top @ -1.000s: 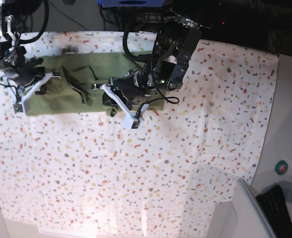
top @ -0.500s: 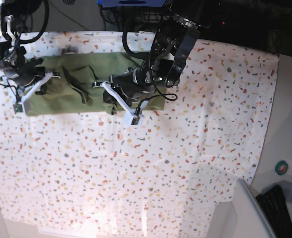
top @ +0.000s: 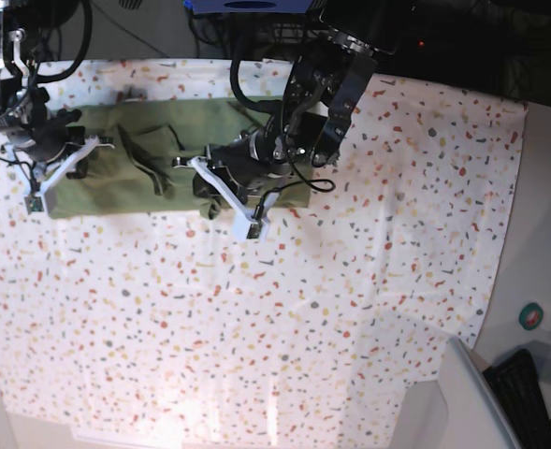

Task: Layout the t-shirt on the table in an organized manner, then fold the t-shirt properly
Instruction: 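Fold the strip end with the left gripper toward the right gripper, then lower the folded end onto the shirt and open the left gripper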

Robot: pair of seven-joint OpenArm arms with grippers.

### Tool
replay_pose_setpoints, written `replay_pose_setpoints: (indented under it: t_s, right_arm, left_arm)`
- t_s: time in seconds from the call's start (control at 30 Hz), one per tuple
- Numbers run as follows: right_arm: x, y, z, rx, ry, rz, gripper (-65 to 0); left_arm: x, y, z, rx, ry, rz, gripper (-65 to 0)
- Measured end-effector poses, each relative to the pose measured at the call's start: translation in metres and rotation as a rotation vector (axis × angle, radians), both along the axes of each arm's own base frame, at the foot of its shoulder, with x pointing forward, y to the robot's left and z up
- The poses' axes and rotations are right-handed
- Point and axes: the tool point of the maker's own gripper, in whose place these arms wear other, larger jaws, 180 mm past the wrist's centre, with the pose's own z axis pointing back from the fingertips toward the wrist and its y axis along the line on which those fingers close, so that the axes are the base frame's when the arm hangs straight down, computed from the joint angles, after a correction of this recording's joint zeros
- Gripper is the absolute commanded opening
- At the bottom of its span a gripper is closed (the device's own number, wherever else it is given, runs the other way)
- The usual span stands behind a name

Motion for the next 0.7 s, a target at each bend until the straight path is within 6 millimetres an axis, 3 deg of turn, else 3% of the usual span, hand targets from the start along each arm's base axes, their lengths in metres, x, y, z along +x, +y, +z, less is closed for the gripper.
replay_pose_setpoints:
  t_s: [0.07, 0.1, 0.23, 0.37, 0.53, 0.63, 0.7]
  right_arm:
    - [0.0, 0.0, 0.0, 0.0, 0.0, 0.0, -65.0]
    - [0.0, 0.0, 0.0, 0.0, 0.0, 0.0, -65.0]
    - [0.0, 0.0, 0.0, 0.0, 0.0, 0.0, -65.0]
    - [0.001, 0.0, 0.0, 0.0, -0.001, 0.0, -65.0]
    - [0.001, 0.0, 0.0, 0.0, -0.002, 0.0, -65.0]
    - [0.002, 0.001, 0.002, 0.0, -0.007, 0.001, -65.0]
    - [0.005, -0.008, 0.01, 0.003, -0.031, -0.034, -65.0]
  left_arm:
    - [-0.005, -0.007, 0.001, -0.003, 0.0, -0.025, -65.0]
    - [-0.007, -0.011, 0.001, -0.006, 0.0, -0.035, -60.1]
    - [-0.01, -0.027, 0.006, -0.005, -0.016, -0.102, -27.5]
    - [-0.011, -0.042, 0.01, -0.002, -0.039, -0.16, -6.4]
    - [-0.006, -0.044, 0.015, -0.003, -0.052, -0.16, -3.5]
    - [-0.001, -0.048, 0.032, -0.033, -0.091, -0.159, -3.6]
    - [0.005, -0.04, 0.047, -0.039, -0.147, -0.163, -7.4]
